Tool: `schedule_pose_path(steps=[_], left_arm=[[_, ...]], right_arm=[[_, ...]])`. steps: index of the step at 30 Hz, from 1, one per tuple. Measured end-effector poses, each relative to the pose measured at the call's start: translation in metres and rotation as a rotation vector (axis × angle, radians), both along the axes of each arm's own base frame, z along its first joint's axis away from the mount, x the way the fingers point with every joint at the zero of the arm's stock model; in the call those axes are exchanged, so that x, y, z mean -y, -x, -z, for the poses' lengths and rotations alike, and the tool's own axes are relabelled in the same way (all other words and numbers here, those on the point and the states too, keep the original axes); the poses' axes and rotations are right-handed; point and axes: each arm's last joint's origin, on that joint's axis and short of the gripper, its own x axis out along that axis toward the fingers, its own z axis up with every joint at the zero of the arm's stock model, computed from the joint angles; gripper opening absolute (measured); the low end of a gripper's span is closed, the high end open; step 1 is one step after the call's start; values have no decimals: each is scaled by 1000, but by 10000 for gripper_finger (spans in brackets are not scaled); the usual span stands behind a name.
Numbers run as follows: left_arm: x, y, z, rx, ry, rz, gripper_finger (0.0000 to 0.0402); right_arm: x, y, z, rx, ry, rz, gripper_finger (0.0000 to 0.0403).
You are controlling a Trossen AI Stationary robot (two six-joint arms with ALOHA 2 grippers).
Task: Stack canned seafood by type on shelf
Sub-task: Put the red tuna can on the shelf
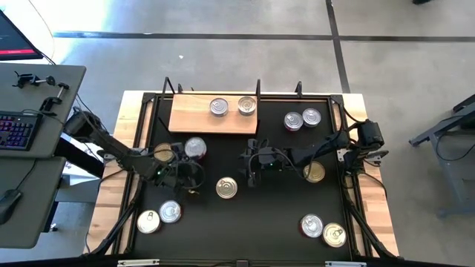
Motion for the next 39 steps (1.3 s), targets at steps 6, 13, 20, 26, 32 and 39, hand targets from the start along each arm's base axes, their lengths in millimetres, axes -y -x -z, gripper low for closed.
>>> schedule_pose_path(steps=[6, 13, 20, 26, 32, 39], left_arm=[[-37, -9, -2, -157, -174, -85, 0], [-93, -18, -1, -271, -86, -187, 0], [-149, -22, -6, -249, 9, -184, 0], [-186, -9, -6, -263, 56, -224, 0], [-202, 0, -7, -276, 61, -262, 0], [-204, 2, -7, -288, 58, -262, 1]], right_arm=[[0, 0, 0, 0, 0, 0, 192], [0, 0, 0, 0, 2, 4, 192], [0, 1, 2, -19, 3, 4, 192], [0, 2, 4, -46, -31, 21, 192], [0, 3, 5, -56, -37, 24, 192], [0, 3, 5, -56, -38, 25, 192]])
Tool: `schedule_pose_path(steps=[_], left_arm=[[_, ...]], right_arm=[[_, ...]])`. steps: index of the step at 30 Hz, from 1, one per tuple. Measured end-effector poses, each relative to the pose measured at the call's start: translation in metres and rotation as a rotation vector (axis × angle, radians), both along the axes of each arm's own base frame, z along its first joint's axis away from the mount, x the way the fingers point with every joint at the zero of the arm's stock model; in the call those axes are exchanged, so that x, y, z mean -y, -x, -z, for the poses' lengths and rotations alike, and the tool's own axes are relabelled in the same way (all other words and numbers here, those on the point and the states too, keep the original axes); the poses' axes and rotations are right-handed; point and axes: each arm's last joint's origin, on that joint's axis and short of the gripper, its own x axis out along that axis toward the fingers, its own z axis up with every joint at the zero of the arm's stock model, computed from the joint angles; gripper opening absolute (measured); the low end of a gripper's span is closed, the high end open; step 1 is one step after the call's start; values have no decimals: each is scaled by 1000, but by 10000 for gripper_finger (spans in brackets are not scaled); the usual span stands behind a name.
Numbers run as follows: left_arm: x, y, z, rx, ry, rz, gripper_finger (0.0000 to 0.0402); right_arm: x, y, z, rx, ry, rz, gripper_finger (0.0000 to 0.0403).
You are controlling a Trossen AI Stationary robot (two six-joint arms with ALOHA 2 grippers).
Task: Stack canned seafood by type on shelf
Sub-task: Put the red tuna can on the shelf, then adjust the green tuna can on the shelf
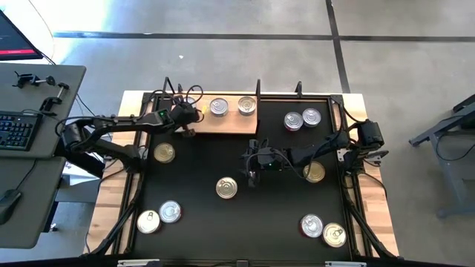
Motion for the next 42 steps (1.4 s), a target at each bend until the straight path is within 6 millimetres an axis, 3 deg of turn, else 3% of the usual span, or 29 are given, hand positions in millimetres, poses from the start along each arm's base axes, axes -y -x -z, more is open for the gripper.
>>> schedule_pose_path(steps=[18, 26, 34, 38, 42], left_arm=[[5, 2, -2, 66, 32, -68, 119], [35, -6, -25, 234, 30, 41, 122], [63, -33, -39, 516, 214, 398, 120], [57, -53, -28, 588, 177, 399, 105], [32, -68, -18, 566, 114, 280, 85]], right_arm=[[0, 0, 0, 0, 0, -1, 192], [0, -1, -1, 16, -5, -6, 192], [0, -2, -5, 59, -7, -3, 192], [0, -3, -5, 63, -7, -3, 192], [0, -3, -5, 63, -7, -2, 192]])
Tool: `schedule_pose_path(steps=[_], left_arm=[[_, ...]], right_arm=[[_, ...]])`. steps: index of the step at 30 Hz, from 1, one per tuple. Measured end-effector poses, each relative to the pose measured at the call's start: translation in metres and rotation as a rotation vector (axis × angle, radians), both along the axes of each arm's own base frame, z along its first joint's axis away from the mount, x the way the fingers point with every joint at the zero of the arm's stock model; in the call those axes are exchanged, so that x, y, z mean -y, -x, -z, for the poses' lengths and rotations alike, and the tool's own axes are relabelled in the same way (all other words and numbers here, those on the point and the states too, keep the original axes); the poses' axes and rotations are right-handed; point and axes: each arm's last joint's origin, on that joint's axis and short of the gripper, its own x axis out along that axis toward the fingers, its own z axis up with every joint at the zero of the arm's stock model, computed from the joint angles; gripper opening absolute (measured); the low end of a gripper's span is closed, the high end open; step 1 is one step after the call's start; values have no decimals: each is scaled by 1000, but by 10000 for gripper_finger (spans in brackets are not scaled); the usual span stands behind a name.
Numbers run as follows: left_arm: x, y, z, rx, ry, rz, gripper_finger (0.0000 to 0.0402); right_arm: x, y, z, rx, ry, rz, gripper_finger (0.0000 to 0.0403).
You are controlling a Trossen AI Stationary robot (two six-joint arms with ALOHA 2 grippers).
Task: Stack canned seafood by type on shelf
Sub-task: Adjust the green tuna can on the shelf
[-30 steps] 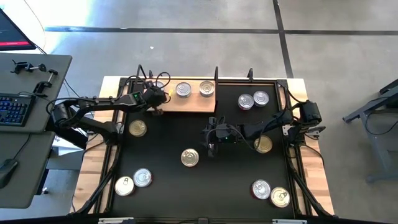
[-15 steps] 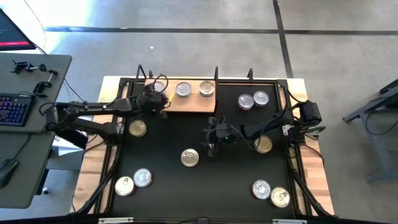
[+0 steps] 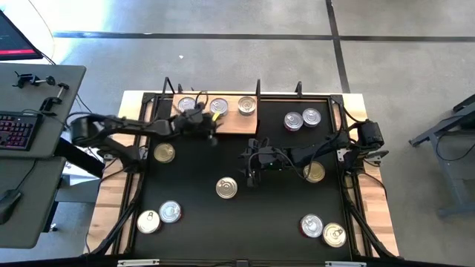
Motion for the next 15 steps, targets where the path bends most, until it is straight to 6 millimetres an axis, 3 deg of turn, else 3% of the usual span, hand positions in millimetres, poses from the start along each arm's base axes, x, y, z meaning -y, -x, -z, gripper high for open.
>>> schedule_pose_path(steps=[9, 15], left_arm=[[-76, -25, 7, -98, 191, -172, 42], [-98, -29, 17, -164, 240, -216, 26]], right_arm=[[0, 0, 0, -4, 2, 3, 192], [0, 1, 2, -19, 3, 3, 192]])
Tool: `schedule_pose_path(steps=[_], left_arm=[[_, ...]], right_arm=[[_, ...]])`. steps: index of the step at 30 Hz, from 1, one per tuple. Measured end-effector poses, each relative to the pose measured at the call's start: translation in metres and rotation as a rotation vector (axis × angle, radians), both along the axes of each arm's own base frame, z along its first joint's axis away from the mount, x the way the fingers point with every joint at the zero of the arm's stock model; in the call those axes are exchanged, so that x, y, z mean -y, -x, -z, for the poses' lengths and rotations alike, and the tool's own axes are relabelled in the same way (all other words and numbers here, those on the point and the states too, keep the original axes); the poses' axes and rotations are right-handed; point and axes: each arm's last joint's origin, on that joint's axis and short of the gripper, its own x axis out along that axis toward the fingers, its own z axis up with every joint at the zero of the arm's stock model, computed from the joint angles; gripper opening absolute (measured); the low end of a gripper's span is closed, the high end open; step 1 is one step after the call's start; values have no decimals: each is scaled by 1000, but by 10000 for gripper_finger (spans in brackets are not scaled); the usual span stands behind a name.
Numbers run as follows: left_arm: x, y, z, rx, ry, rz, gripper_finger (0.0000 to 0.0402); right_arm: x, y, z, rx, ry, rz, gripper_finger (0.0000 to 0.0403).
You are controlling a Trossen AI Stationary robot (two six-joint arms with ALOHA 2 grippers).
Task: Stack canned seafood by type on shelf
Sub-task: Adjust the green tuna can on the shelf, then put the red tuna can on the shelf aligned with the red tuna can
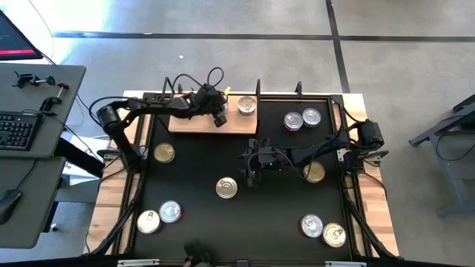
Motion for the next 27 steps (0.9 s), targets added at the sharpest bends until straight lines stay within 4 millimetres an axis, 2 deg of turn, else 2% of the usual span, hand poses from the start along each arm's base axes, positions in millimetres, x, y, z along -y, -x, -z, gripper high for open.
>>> schedule_pose_path(steps=[13, 18, 23, 27], left_arm=[[-8, 5, -1, -41, -61, -23, 23], [0, 5, -14, -24, -92, 1, 23], [26, 8, -49, 14, -130, 60, 23], [69, 17, -78, 4, -111, 176, 23]], right_arm=[[0, 1, 1, -14, 1, 0, 192], [0, 1, 1, -14, -8, 4, 192], [0, 1, 1, -12, -26, 12, 192], [0, 1, 1, -12, -26, 11, 192]])
